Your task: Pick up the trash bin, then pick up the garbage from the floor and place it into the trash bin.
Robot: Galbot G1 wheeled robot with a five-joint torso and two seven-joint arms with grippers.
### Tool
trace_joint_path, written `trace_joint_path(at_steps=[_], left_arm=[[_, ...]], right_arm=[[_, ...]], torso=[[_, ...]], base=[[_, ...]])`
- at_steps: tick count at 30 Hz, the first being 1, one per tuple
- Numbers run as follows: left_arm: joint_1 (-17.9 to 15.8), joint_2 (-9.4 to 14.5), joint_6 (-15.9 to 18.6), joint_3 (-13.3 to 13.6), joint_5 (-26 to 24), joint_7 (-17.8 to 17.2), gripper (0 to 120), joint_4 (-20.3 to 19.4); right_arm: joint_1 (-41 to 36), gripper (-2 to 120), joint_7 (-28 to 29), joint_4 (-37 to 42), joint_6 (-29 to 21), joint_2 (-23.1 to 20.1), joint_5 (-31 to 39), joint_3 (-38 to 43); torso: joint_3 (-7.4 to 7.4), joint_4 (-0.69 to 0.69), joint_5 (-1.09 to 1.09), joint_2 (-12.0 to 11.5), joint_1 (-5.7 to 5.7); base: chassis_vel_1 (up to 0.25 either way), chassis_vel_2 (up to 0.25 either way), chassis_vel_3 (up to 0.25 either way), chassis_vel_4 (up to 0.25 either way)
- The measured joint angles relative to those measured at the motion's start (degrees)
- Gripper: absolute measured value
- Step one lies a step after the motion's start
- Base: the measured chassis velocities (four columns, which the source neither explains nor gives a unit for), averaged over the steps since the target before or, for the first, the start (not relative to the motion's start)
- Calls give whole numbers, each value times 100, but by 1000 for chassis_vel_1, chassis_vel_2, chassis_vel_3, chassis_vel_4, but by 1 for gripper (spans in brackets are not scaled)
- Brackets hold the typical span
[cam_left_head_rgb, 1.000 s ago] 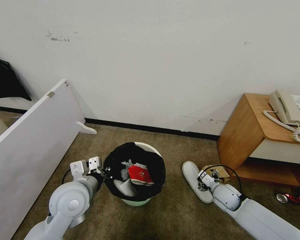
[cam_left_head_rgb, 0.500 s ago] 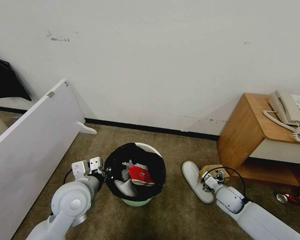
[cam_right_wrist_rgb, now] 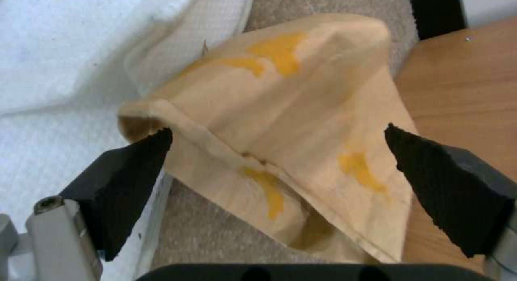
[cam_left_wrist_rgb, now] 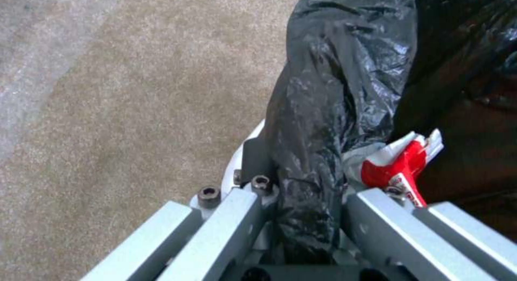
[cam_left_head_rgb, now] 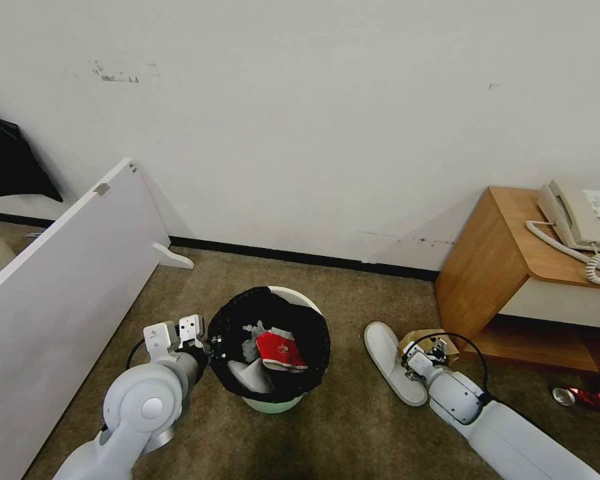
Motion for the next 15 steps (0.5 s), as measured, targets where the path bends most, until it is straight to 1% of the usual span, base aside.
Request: trace_joint_path(at_steps=[9,11,15], left_arm=[[20,-6,-9,-67,-2,15,1,12],[17,-8,-12,-72,-3,18,1,29],[20,-9,-16,-74,-2,19,1,32]], right_arm=[[249,100,-75,-506,158,248,-249,-116],[335,100,-78,-794,257,377,-386,-130],[361,100,-78,-969,330,456,-490,-100]], torso=[[0,-1,-1,0,0],[0,-1,-2,0,0],[-1,-1,-4,1,0]], base=[[0,0,0,0],[0,0,0,0],[0,0,0,0]])
